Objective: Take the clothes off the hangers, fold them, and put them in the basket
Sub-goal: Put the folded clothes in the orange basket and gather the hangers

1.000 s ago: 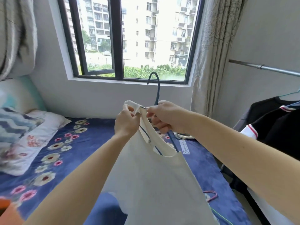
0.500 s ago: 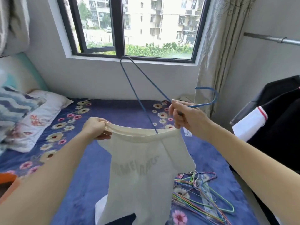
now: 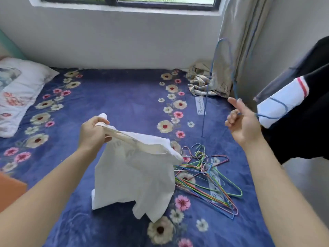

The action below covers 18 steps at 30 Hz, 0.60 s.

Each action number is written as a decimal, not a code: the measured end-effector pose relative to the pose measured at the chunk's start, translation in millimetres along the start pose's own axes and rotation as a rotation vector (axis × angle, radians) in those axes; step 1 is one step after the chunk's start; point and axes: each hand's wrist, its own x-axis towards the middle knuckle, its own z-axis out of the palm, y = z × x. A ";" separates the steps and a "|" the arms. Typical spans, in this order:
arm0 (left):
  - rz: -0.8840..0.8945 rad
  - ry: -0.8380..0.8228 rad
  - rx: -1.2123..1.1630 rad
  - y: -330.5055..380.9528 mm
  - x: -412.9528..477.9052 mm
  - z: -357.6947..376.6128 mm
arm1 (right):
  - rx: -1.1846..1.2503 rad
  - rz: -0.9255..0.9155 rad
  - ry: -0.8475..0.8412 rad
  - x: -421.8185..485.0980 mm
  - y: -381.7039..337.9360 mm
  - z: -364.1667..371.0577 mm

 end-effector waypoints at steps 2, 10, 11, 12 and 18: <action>-0.005 0.000 0.005 -13.5 -2.5 9.0 | -0.432 0.137 0.013 7.0 48.3 -30.7; -0.021 0.038 0.027 -36.8 -10.9 22.6 | -1.090 0.456 -0.024 29.0 221.3 -131.9; -0.016 0.032 0.031 -37.8 -12.2 21.4 | -1.119 0.486 -0.003 32.1 226.7 -136.4; -0.013 0.024 0.044 -38.7 -12.9 20.1 | -1.172 0.499 0.022 34.7 229.8 -139.7; 0.029 -0.059 0.075 -34.0 -20.0 1.5 | -1.396 0.324 0.046 39.5 206.0 -95.3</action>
